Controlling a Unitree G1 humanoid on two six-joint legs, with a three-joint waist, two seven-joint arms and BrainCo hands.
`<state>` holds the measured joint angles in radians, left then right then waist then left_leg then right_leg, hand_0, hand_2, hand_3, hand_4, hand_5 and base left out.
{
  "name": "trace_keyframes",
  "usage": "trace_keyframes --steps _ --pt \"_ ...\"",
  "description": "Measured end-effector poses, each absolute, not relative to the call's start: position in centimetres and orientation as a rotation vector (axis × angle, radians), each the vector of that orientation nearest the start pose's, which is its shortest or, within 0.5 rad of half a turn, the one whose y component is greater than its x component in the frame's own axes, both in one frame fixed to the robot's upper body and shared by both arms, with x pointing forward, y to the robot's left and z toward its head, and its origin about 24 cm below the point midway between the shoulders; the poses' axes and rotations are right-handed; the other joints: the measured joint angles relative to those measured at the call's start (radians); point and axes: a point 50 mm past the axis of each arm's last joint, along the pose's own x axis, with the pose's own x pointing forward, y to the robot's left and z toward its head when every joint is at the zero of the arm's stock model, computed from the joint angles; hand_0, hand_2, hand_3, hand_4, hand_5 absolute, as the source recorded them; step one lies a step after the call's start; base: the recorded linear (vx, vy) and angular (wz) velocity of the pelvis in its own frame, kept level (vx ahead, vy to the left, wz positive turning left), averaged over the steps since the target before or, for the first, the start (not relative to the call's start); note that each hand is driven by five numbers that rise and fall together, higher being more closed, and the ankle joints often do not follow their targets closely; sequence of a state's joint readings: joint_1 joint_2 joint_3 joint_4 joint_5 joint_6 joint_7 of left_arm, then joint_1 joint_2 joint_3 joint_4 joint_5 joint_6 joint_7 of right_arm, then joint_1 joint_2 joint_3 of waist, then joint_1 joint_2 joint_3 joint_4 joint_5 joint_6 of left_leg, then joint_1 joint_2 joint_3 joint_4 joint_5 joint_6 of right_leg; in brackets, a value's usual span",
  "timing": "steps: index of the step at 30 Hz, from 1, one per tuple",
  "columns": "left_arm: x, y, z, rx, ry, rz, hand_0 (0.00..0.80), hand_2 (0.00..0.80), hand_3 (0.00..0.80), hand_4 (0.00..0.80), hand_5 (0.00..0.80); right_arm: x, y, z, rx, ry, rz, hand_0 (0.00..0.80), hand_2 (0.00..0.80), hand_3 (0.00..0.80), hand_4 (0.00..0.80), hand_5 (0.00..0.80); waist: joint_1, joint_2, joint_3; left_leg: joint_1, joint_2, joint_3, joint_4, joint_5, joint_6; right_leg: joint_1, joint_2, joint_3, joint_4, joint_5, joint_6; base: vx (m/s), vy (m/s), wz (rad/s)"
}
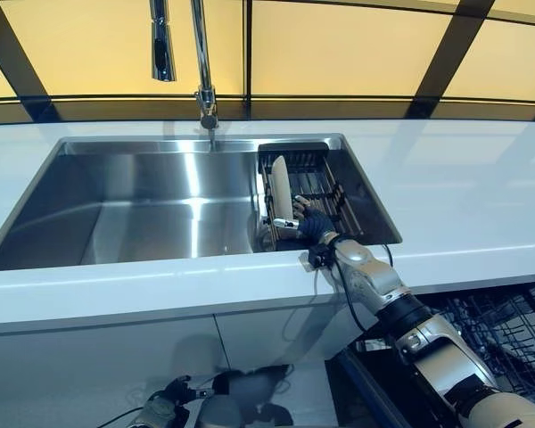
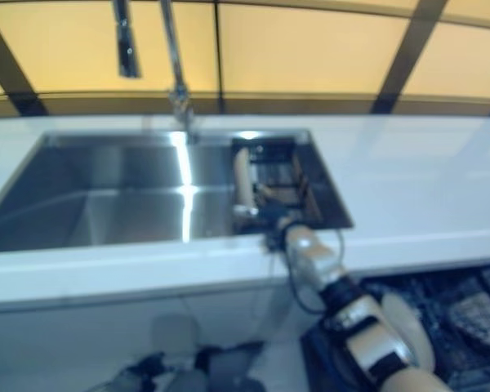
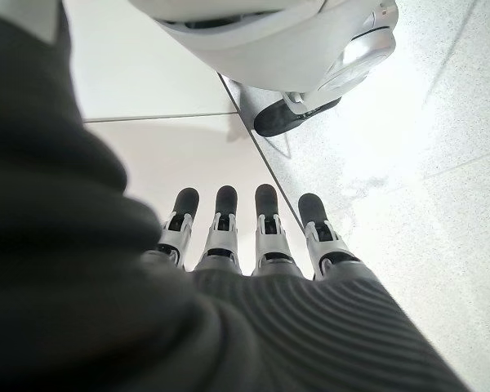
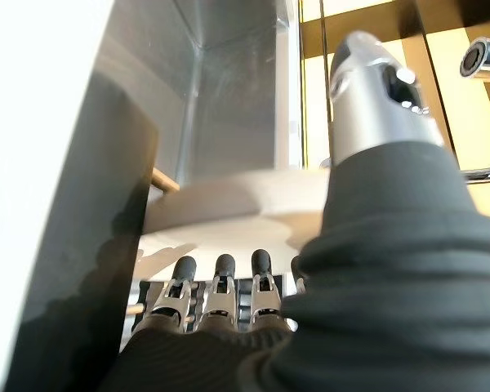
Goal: Take plates into dishwasher
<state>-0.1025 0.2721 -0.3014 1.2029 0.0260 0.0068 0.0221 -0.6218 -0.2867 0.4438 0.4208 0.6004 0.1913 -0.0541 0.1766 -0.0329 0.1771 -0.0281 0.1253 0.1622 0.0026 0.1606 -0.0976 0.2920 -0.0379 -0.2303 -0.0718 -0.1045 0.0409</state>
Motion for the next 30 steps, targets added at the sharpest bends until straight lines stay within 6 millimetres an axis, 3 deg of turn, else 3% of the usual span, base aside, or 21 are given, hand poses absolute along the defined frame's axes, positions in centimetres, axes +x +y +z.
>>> trace_keyframes --steps 18,20,22,26,30 --pt "13.3 22.2 -15.2 0.449 1.130 -0.104 0.000 0.000 0.000 0.000 0.000 34.5 -8.9 7.9 0.049 0.157 0.295 0.000 0.000 0.000 0.000 0.000 0.000 0.021 -0.002 0.000 -0.002 -0.015 0.006 0.000 0.000 -0.003 -0.002 -0.015 0.032 -0.019 0.001 0.005 0.002 0.02" --pt "13.3 22.1 -15.2 0.447 1.129 -0.105 0.000 0.000 0.000 0.000 0.000 34.6 -8.8 7.9 0.053 0.153 0.281 0.088 0.088 0.088 0.088 0.088 0.000 0.024 -0.001 0.000 -0.003 -0.018 0.007 0.000 0.000 -0.001 -0.002 -0.018 0.032 -0.020 0.001 0.013 0.013 0.05" --pt "13.3 22.0 -15.2 0.444 1.128 -0.105 0.000 0.000 0.000 0.000 0.000 34.6 -8.9 7.9 0.053 0.156 0.266 0.358 0.358 0.358 0.358 0.358 0.000 0.027 -0.001 -0.002 -0.005 -0.024 0.007 0.000 0.000 0.001 -0.002 -0.025 0.032 -0.022 0.001 0.015 0.017 0.07" --pt "13.2 21.9 -15.3 0.438 1.129 -0.103 0.000 0.000 0.000 0.000 0.000 34.7 -9.1 7.9 0.051 0.158 0.214 0.800 0.800 0.800 0.800 0.800 0.002 0.029 -0.001 -0.002 -0.006 -0.028 0.008 0.000 0.000 0.002 -0.001 -0.028 0.035 -0.025 0.001 0.004 0.005 0.02" --pt "13.2 21.7 -15.3 0.449 1.128 -0.116 0.000 0.000 0.000 0.000 0.000 34.8 -9.8 7.9 0.044 0.171 0.156 0.800 0.800 0.800 0.800 0.800 0.001 0.032 -0.002 -0.002 -0.007 -0.031 0.009 0.000 0.000 0.002 0.000 -0.031 0.040 -0.029 0.001 0.000 0.000 0.00"
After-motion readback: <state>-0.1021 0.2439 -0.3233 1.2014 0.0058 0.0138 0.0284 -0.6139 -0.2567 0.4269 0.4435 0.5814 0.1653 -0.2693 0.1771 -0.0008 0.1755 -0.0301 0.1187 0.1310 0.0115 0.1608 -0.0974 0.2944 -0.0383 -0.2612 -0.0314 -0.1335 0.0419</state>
